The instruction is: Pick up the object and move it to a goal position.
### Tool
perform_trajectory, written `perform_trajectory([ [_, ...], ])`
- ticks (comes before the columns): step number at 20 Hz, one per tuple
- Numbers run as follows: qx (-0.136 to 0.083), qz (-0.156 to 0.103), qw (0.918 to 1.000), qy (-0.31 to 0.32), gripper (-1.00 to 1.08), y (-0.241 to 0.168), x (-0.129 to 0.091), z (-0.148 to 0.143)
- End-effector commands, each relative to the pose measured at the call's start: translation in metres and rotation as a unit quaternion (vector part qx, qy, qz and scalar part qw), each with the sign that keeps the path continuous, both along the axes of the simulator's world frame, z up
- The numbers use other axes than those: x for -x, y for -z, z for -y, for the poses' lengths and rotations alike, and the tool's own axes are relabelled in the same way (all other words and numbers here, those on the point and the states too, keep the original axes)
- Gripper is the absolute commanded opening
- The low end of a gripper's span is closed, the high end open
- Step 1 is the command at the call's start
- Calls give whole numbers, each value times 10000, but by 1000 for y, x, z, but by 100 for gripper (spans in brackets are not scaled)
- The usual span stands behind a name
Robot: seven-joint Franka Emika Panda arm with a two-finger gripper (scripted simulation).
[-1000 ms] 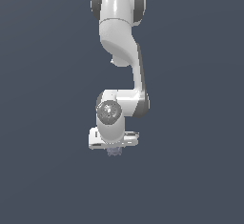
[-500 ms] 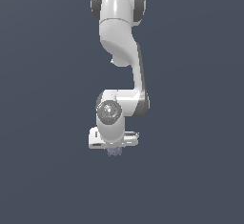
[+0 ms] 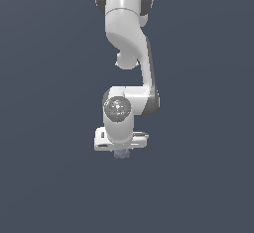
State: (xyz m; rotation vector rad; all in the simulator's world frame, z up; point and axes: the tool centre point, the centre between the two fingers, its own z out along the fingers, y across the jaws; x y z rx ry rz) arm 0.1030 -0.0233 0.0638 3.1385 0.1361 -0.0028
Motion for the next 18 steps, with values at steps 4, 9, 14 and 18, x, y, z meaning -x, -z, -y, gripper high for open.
perform_trajectory([
  [4,0,7,10000,-3,-100,-35,10,-17],
  [9,2,8,10000,-5,-100,-83,24,-40],
  [14,2,8,10000,-5,-100,-136,39,-65],
  [18,5,9,10000,-6,-100,-178,51,-86],
])
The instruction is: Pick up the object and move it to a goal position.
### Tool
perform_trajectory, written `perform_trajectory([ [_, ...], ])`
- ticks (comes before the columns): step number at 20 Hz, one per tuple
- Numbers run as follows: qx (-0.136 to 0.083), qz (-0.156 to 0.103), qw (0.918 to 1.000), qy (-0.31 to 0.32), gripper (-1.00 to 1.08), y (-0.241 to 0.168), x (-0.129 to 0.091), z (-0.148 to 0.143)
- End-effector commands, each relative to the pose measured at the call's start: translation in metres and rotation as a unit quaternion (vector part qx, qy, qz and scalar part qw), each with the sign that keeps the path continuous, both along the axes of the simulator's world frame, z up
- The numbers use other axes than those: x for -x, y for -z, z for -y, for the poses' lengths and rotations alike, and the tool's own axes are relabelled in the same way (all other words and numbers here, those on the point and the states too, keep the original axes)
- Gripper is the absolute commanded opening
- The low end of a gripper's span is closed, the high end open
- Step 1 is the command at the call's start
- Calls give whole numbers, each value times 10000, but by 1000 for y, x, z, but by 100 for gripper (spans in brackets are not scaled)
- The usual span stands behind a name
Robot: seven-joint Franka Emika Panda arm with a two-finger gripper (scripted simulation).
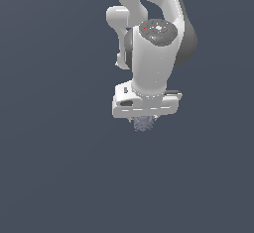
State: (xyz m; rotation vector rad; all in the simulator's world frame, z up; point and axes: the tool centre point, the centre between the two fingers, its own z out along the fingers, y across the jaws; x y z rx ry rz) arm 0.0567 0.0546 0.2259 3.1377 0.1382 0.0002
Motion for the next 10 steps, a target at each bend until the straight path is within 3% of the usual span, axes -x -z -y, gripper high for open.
perform_trajectory([
  [1,2,-1,10000,1,-100,-27,8,-13],
  [10,2,-1,10000,1,-100,-120,32,-57],
])
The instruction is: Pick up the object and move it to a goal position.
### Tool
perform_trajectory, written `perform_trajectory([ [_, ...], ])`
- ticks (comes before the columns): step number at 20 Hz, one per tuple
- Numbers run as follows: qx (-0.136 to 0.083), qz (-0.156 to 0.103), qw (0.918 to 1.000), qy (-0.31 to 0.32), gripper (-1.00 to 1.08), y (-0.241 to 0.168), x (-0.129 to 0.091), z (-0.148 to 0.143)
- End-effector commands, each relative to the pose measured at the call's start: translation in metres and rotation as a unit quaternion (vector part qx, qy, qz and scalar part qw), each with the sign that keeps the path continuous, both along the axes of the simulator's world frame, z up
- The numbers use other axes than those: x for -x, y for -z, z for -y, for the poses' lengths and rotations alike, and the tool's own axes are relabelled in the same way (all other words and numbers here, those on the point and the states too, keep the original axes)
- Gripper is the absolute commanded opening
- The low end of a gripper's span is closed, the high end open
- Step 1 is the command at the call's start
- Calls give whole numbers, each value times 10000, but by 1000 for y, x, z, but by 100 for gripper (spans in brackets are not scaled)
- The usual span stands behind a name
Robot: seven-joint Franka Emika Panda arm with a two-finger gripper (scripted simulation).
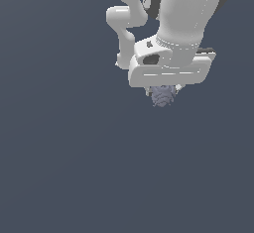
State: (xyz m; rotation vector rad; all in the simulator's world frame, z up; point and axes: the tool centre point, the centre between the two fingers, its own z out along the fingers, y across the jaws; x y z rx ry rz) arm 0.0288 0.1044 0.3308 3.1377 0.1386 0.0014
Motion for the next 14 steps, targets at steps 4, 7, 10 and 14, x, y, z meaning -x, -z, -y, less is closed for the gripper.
perform_trajectory([
  [4,2,-5,10000,2,-100,-47,12,-23],
  [7,-1,-4,10000,4,-100,-65,15,-31],
  [10,-1,-4,10000,4,-100,-77,18,-37],
  [14,-5,-5,10000,4,-100,-85,18,-41],
])
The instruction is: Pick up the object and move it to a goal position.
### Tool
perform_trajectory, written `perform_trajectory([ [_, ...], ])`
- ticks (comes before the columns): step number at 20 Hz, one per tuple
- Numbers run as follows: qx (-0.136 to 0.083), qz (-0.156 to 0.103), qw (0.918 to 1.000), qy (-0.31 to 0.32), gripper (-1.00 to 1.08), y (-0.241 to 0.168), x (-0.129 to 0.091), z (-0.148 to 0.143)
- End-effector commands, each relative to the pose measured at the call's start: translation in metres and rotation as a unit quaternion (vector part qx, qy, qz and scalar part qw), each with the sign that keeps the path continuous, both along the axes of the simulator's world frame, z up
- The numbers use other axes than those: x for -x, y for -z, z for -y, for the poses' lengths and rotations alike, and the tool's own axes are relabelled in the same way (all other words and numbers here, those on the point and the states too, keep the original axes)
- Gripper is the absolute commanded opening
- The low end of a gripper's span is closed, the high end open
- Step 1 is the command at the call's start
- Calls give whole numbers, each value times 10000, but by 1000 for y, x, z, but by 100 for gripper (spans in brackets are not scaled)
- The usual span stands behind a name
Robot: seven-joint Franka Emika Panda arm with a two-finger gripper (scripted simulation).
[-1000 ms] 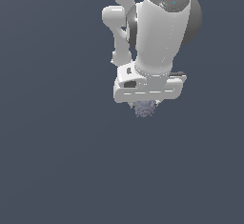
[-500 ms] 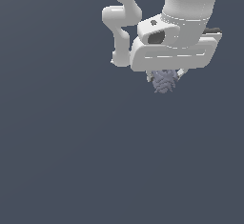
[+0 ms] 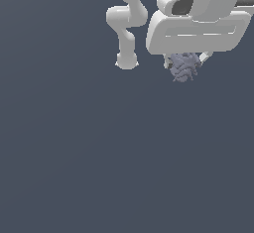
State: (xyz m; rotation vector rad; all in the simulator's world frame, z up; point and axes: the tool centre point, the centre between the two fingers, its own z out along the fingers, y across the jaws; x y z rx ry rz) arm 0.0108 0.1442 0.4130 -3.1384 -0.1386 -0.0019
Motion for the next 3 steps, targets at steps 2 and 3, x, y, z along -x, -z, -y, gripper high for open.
perform_trajectory([
  [2,1,-6,10000,4,-100,-3,0,-2],
  [3,1,-6,10000,4,-100,-3,0,-2],
])
